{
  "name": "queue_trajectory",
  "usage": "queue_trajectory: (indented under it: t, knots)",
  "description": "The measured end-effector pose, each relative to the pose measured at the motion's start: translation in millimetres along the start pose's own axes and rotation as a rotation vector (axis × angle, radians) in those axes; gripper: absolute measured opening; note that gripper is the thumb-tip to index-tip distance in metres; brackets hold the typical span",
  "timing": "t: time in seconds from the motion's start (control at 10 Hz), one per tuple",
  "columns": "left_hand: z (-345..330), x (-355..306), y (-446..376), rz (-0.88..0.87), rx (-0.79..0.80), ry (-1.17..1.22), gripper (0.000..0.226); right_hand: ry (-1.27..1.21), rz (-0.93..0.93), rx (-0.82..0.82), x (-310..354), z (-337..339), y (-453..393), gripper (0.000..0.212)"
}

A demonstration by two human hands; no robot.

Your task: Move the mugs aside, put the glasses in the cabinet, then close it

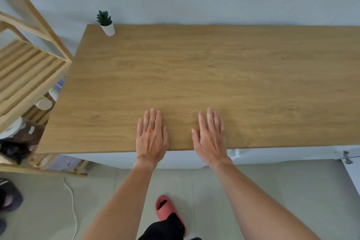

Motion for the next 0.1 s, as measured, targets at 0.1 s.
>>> queue_trajectory:
  t: [0.1]
  knots:
    - [-2.8, 6.4, -34.8, 0.024, 0.047, -0.021, 0.058, -0.018, 0.032, 0.056, 7.8, -5.4, -34.3, 0.066]
Point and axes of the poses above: each hand's wrist, its own y-axis away from the middle knuckle, its own z-axis out of the back of the hand, x = y × z, the point moved 4 cm from there along -y, towards the middle knuckle, and after that the axes turned 9 degrees about z, right-handed, at the moved point
